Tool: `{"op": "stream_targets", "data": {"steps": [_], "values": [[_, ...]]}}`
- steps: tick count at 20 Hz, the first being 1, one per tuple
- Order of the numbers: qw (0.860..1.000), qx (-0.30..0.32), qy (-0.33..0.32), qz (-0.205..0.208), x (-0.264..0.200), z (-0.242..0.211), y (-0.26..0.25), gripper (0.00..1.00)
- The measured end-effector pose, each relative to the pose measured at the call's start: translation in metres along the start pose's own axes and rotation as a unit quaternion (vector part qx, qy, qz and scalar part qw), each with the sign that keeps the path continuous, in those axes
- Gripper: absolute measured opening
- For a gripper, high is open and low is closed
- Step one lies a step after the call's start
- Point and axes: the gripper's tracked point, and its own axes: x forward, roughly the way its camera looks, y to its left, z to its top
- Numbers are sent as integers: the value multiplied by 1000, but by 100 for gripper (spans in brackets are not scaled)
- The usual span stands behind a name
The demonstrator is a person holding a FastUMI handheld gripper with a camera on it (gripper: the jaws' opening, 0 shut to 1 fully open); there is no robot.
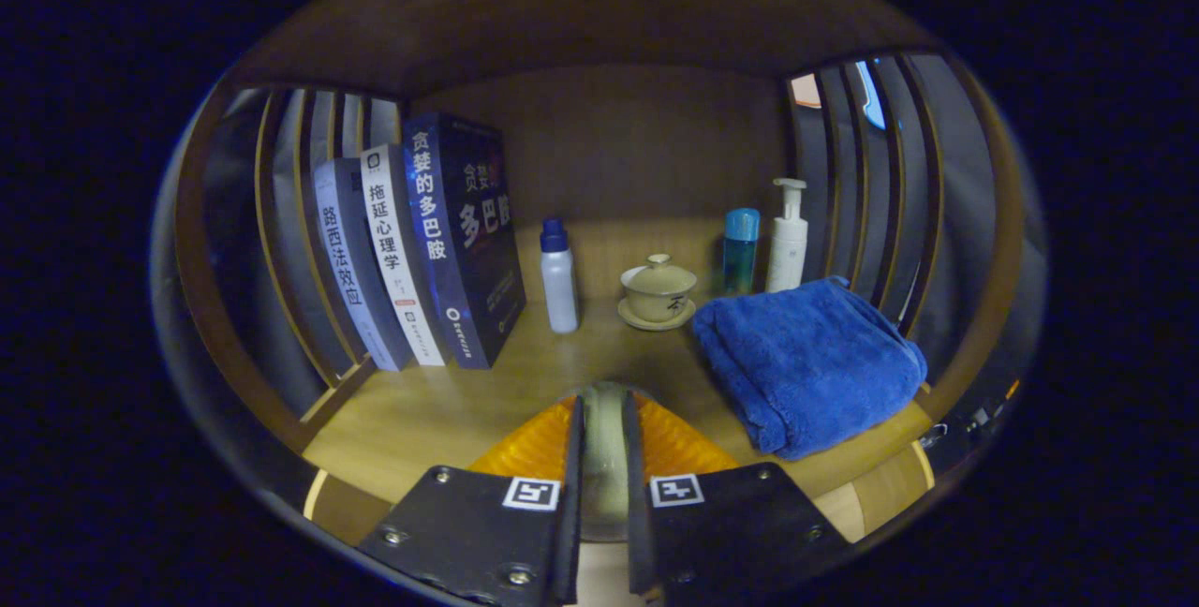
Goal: Pull open the drawer, take out the items inside it, and place them on the countertop above the cabinet.
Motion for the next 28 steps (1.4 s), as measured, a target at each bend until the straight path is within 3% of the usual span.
{"op": "stream_targets", "data": {"steps": [1,4,13,20,24,28], "values": [[1000,-5,0,-1,-2,-2,0,21],[1000,-21,-19,-6,-20,5,-1,48],[990,-34,-134,-10,-131,32,-10,51],[983,-28,-184,6,-192,4,-10,55],[982,-6,-187,-16,-213,-25,-25,87],[985,-4,-169,-14,-228,-58,-30,97]]}}
